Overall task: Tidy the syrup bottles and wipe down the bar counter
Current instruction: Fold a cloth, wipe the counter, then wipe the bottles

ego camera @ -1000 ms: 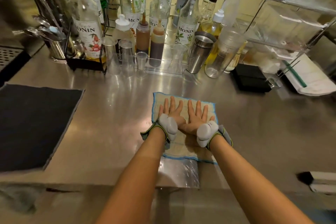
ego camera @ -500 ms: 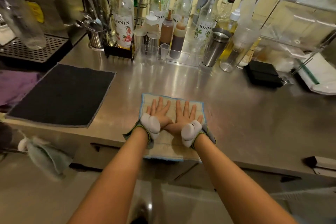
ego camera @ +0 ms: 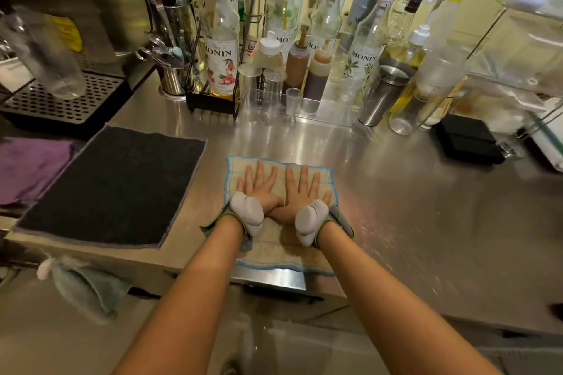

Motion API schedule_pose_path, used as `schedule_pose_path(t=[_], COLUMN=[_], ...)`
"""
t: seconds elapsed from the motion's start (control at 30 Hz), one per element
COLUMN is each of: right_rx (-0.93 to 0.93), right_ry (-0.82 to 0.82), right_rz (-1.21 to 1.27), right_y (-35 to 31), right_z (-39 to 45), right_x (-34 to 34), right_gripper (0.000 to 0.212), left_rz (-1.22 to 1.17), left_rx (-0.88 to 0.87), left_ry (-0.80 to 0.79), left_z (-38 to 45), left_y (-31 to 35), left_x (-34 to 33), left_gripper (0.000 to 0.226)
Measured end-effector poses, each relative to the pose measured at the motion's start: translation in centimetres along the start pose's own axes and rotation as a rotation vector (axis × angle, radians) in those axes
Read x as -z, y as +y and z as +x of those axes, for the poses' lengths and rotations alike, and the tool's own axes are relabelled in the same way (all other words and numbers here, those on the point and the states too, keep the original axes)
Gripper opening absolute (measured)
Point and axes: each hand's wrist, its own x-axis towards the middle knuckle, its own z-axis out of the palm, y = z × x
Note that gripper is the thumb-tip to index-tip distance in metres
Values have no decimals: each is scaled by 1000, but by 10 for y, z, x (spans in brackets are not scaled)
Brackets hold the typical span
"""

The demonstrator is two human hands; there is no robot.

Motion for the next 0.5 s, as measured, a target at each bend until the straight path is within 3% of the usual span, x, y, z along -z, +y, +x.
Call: schedule_pose_path(t=[0.4, 0.5], right_rx=[-11, -11], right_ry=[-71, -104], right_rz=[18, 61], right_y=[-1, 8], right_z=[50, 69], right_x=[27, 35], right_gripper=[95, 92], left_rz=[44, -69], left_rx=[-10, -16], left_ry=[-96, -112], left_z=[41, 55], left_y=[19, 19], left_x=[37, 52], left_gripper=[76, 73])
